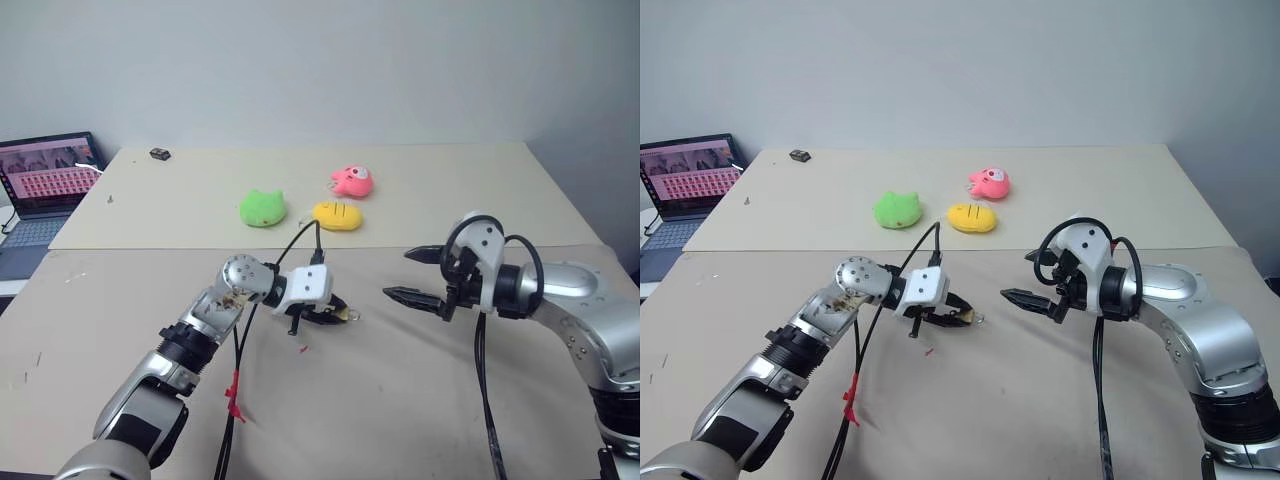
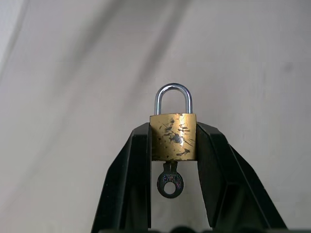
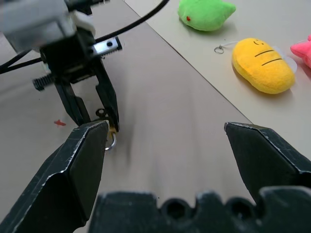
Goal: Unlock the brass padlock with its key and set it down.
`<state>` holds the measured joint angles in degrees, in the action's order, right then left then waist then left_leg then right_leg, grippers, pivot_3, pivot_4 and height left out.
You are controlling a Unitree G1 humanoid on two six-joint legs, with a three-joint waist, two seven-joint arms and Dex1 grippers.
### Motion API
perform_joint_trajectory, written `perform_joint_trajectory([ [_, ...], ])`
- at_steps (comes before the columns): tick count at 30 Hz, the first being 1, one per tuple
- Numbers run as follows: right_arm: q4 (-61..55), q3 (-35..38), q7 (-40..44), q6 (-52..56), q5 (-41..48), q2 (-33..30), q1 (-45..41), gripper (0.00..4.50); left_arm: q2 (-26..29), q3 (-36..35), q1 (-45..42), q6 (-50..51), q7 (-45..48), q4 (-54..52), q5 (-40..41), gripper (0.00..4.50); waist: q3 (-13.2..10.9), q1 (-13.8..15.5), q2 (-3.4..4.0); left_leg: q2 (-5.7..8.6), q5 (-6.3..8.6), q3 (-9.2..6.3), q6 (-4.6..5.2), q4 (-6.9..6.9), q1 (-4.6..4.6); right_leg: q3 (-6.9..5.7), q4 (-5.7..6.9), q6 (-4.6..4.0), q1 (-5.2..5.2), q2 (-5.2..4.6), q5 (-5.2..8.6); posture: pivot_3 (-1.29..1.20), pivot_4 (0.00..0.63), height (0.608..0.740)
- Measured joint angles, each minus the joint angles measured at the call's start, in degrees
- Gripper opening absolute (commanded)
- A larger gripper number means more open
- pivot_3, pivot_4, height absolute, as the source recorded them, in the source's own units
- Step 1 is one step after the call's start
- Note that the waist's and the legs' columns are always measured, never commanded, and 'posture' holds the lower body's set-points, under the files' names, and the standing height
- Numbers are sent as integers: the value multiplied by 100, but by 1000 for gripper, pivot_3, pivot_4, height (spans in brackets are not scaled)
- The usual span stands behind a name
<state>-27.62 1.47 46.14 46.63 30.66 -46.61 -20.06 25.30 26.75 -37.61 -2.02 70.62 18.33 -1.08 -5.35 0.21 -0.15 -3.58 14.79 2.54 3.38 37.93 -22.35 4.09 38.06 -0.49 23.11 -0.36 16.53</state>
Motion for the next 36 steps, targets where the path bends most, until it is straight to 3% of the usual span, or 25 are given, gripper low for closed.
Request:
perform_joint_trajectory([
  [6, -93, 3, -26, 0, 2, -1, 16, 4500, 67, 53, 0, 12, -169, 248, -342, 802, -1, 13, -2, 0, -6, 1, -10, 1, 3, 0, 2, 4, -4, -3, 2, 0, 150, 657],
  [15, -109, 3, -35, 0, 5, -1, 17, 4500, 157, -102, 159, 1001, 35, -300, -115, 4389, 0, -24, 0, -7, -6, 1, -11, 0, 3, -2, 5, 2, -2, 4, 1, 0, 150, 657],
  [24, 39, -525, 216, -215, -195, 108, -36, 4500, 1100, -912, 270, 1668, 683, -1009, 782, 4389, -2, -47, -3, -10, -6, 1, -10, -2, 6, -5, 3, 2, 1, 4, 2, 0, 150, 657],
  [36, 1312, -2005, 381, -935, -1052, 1330, -787, 4500, 1977, -1573, 539, 1572, 490, -1005, 818, 4389, -8, -64, -14, -14, -8, 3, -13, 0, 1, -12, 14, -1, 11, 3, 0, 0, 150, 657],
])
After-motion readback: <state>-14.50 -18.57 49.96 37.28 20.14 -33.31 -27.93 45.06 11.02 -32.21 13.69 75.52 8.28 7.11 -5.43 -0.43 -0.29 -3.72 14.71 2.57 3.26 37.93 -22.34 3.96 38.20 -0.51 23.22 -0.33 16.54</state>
